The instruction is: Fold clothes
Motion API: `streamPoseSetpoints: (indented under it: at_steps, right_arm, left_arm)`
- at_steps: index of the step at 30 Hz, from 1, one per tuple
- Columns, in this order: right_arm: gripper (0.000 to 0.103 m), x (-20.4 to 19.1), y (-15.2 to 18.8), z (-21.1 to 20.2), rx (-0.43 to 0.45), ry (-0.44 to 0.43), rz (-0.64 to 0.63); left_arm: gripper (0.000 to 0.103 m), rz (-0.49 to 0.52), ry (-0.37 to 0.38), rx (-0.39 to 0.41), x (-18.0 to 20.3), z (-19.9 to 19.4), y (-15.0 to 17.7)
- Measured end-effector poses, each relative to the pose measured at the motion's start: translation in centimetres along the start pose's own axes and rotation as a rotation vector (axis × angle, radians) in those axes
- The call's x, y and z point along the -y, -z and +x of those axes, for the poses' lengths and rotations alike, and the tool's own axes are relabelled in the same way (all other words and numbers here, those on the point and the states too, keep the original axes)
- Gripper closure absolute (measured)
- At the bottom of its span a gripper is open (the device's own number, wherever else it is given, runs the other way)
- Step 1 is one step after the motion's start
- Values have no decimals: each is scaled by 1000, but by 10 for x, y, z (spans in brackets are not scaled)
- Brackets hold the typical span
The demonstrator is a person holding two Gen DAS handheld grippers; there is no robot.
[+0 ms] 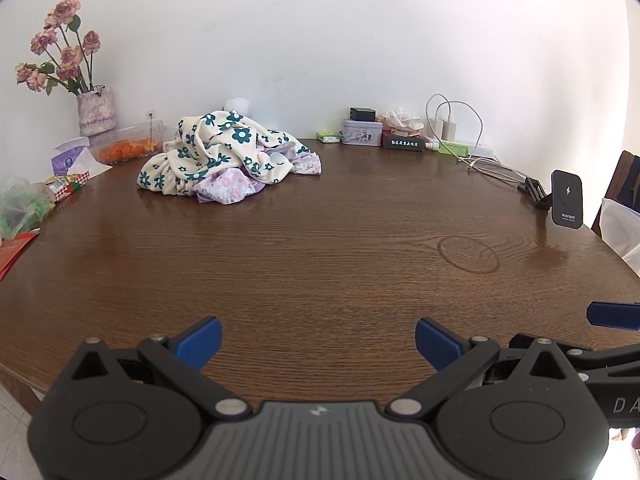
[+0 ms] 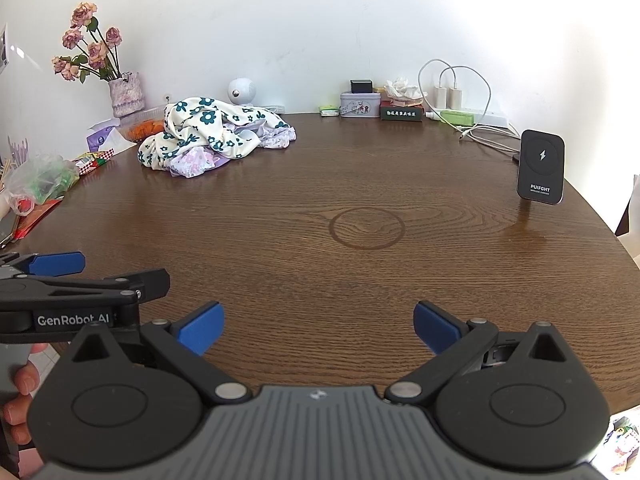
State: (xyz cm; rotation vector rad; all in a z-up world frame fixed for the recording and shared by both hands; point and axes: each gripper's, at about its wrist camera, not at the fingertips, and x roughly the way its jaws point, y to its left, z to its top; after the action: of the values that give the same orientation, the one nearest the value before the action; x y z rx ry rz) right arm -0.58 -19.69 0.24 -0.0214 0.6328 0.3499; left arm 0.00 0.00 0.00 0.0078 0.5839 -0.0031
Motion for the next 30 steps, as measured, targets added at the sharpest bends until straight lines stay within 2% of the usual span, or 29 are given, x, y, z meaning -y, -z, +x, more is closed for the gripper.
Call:
streamPoseSetpoints:
  at_steps: [30]
  right_arm:
    - [0, 1, 2, 3, -20, -7, -3]
  left_arm:
    - [0, 4, -6, 2, -1, 2, 1]
